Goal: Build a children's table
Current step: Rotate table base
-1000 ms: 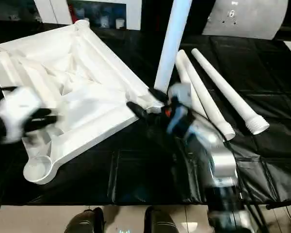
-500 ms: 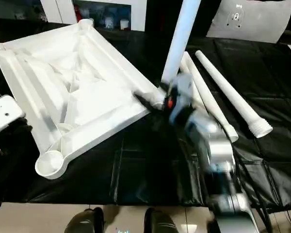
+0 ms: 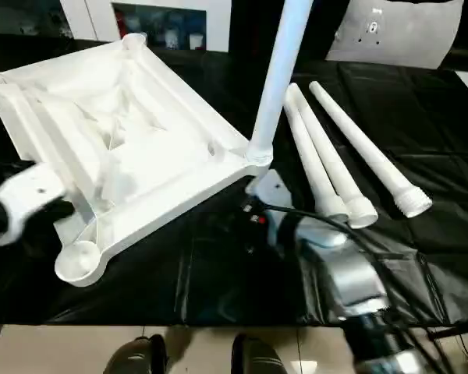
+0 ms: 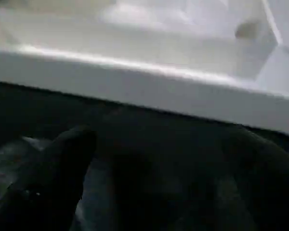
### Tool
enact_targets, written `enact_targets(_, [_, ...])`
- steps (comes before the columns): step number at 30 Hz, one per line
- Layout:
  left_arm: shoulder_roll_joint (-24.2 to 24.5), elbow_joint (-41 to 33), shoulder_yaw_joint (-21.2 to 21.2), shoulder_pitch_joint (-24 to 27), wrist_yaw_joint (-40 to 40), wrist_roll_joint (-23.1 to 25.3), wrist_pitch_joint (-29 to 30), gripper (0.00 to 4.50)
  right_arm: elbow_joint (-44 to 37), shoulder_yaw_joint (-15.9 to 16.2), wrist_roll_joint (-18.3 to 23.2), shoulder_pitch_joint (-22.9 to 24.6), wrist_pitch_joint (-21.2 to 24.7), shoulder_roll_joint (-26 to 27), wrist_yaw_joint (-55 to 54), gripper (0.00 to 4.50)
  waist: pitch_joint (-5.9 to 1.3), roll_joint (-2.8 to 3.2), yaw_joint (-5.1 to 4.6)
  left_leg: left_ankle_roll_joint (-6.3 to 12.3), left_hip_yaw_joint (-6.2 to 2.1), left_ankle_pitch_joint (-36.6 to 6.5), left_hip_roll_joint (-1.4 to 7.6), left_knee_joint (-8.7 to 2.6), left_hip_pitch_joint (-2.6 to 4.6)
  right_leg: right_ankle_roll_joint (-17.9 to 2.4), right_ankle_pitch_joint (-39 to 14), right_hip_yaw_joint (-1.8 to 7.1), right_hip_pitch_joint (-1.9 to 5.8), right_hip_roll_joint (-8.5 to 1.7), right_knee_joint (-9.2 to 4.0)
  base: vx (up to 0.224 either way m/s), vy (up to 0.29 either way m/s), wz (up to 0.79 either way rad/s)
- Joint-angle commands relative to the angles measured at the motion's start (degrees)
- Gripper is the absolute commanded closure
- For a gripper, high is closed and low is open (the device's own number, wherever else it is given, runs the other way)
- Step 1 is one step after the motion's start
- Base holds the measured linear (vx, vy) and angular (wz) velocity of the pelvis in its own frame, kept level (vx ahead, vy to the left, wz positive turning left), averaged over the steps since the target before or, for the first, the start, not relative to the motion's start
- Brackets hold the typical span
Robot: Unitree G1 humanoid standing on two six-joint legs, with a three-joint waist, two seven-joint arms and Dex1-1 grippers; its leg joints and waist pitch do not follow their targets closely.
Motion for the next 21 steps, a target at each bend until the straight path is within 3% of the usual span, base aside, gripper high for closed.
enact_targets(1, [0.1,1.2,-1.8,-0.2,-1.4,0.0,-0.4,4.46,2.5,0.5,-1.6,-1.2,0.3,0.6,-2.1,0.00,-4.78,1.39,0.14,-0.74,-1.74,-11.7,2.95,-4.20,1.96,-12.0,-12.9,2.60,2.36,-4.18,-3.84,0.000,0.000,0.00])
enact_targets(3, [0.2,2.2,-4.0,-0.7,-3.2,-0.2,-1.3,4.46,6.7,0.1,-2.6,-3.5,-0.1,2.9,-5.1,0.00,-4.87,1.24,0.01,-0.37,-1.72,-10.9,2.75,-4.08,1.78,-12.8,-12.1,2.61,2.68,-4.27,-3.68,0.000,0.000,0.00])
enact_targets(10, [-0.7,0.3,-7.1,-1.0,-8.8,-3.8,-2.2,4.46,14.9,-1.4,-3.2,-9.1,-3.6,7.4,-9.3,0.00,-4.92,1.54,0.06,-0.94,-1.55,-9.7,2.95,-4.02,1.99,-14.0,-8.8,2.60,2.65,-4.24,-3.15,0.000,0.000,0.00])
enact_targets(15, [-5.2,-4.2,-7.8,-2.2,-11.0,-9.2,-0.7,4.46,18.7,-2.1,-4.1,-11.6,-5.8,8.5,-10.8,0.00,-4.95,1.39,-0.15,-1.18,-1.44,-9.5,2.90,-3.98,1.85,-14.1,-8.0,2.61,2.95,-4.18,-3.01,0.000,0.000,0.00])
enact_targets(21, [-10.3,-4.6,-9.7,-4.9,-10.7,-10.8,-2.0,4.46,21.0,-3.2,-4.8,-13.0,-7.5,8.5,-12.6,0.00,-5.23,1.12,-0.34,-0.01,-1.32,-7.3,2.67,-3.64,1.51,-14.4,-5.7,2.62,3.33,-4.04,-2.78,0.000,0.000,0.00])
